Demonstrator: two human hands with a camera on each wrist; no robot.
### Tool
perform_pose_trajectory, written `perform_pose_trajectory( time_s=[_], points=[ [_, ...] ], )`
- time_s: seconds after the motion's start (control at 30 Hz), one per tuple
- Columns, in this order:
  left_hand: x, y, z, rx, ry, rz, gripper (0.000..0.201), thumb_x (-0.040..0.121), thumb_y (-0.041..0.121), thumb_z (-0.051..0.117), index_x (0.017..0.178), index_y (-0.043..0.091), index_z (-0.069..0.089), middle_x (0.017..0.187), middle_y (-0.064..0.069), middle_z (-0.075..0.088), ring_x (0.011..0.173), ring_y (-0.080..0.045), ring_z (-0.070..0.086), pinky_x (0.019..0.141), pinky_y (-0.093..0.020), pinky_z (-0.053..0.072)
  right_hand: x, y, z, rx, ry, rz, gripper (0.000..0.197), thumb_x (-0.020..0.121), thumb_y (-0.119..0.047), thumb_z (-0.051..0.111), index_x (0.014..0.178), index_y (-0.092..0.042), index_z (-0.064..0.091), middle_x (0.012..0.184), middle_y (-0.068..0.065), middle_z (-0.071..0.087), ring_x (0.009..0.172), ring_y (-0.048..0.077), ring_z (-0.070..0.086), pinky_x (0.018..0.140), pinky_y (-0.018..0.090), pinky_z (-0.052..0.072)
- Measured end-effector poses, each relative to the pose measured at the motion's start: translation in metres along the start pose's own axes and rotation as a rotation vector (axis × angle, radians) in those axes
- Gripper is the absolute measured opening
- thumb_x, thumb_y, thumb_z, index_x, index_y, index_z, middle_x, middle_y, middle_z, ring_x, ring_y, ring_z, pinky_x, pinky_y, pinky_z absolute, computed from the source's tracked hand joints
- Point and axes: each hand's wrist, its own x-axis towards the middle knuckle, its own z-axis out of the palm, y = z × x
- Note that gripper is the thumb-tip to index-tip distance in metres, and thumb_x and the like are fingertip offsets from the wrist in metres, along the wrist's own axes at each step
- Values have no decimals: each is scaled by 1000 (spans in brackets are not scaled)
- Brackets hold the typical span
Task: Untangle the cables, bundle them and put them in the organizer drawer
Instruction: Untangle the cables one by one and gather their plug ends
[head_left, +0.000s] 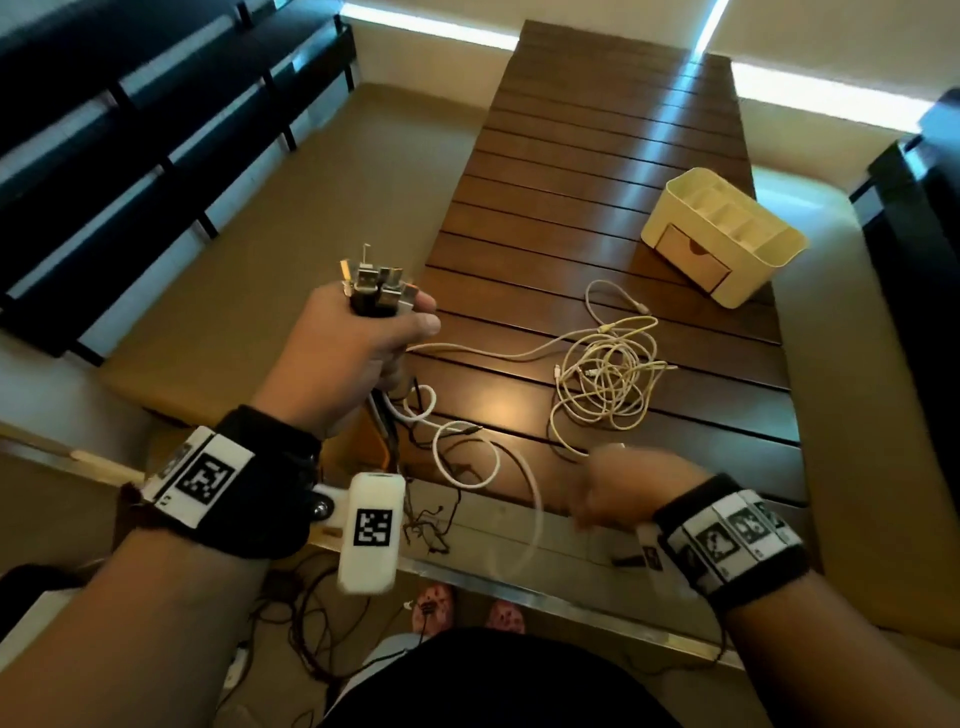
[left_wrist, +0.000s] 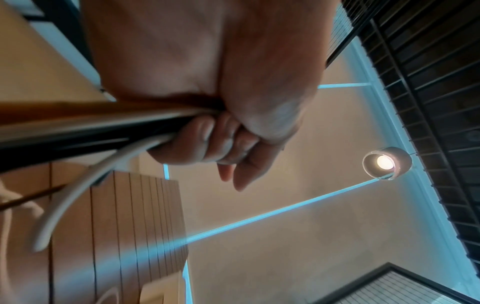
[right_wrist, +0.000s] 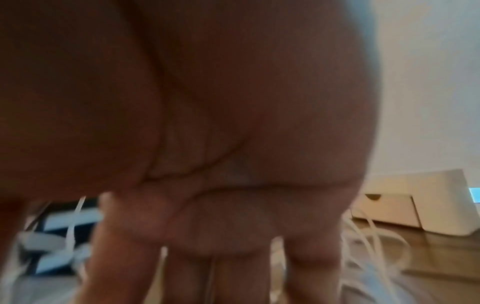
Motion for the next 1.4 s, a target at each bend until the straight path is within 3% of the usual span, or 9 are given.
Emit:
perform_pose_trajectory(
  time_s=[0.2,0.3,0.37,0.5,0.77,0.9,1.03,1.2,1.4],
  points=[
    [-20,1,49,-185,-121,-33,24,82,11,70,103,1,63,51,5,39,46,-13,31,47,-25,30,-35,-49,-45,437,318,-432,96,70,-48,85,148,-45,29,147,-26,25,129,5,33,102,23,35],
    [-22,10,58,-313,-154,-42,20,80,15,70,97,6,64,52,4,35,47,-10,30,47,-23,31,-28,-77,-24,693,182,-550,74,78,-35,84,138,-32,42,131,-17,51,111,4,52,92,11,44],
    [-19,19,53,-344,-143,-28,13,81,17,70,90,10,62,53,3,33,47,-10,30,47,-22,31,-15,-85,-2,809,168,-594,46,81,-45,75,117,-22,58,111,-4,68,102,20,63,98,41,52],
    [-13,27,40,-341,-117,4,11,81,19,69,82,14,60,57,0,28,49,-11,27,47,-23,29,5,-74,32,741,43,-484,27,99,-43,54,101,-17,62,91,-12,68,92,38,62,92,57,49],
    [-14,-17,52,-231,-150,-97,12,84,17,69,86,9,61,53,1,35,47,-11,32,48,-23,34,-10,-46,6,680,281,-394,96,74,-48,83,152,-33,30,156,-7,37,141,8,35,115,36,36],
    [-19,-26,66,-223,-205,-128,17,83,22,69,68,18,64,52,0,39,47,-12,37,51,-25,38,-19,-58,-6,785,328,-495,55,85,-33,77,133,-29,51,133,-8,59,121,10,58,98,21,47],
    [-17,-24,67,-223,-254,-131,19,83,25,67,72,13,57,54,0,48,48,-12,46,55,-28,48,-22,-62,1,774,284,-479,9,96,-32,63,101,-26,68,101,7,74,93,25,71,90,45,56],
    [-27,-29,55,-174,-342,-186,19,83,32,65,78,14,62,68,-13,65,60,-26,63,72,-47,58,-28,-50,2,809,-20,-491,22,99,-29,60,109,-12,68,106,4,73,94,11,70,86,30,57],
    [-27,-37,56,-110,-287,-45,21,91,33,67,78,18,60,54,-4,46,48,-17,46,57,-36,51,-52,-24,-34,465,294,-341,60,88,-51,68,143,-40,46,147,-13,50,129,3,45,112,36,37]
  ],
)
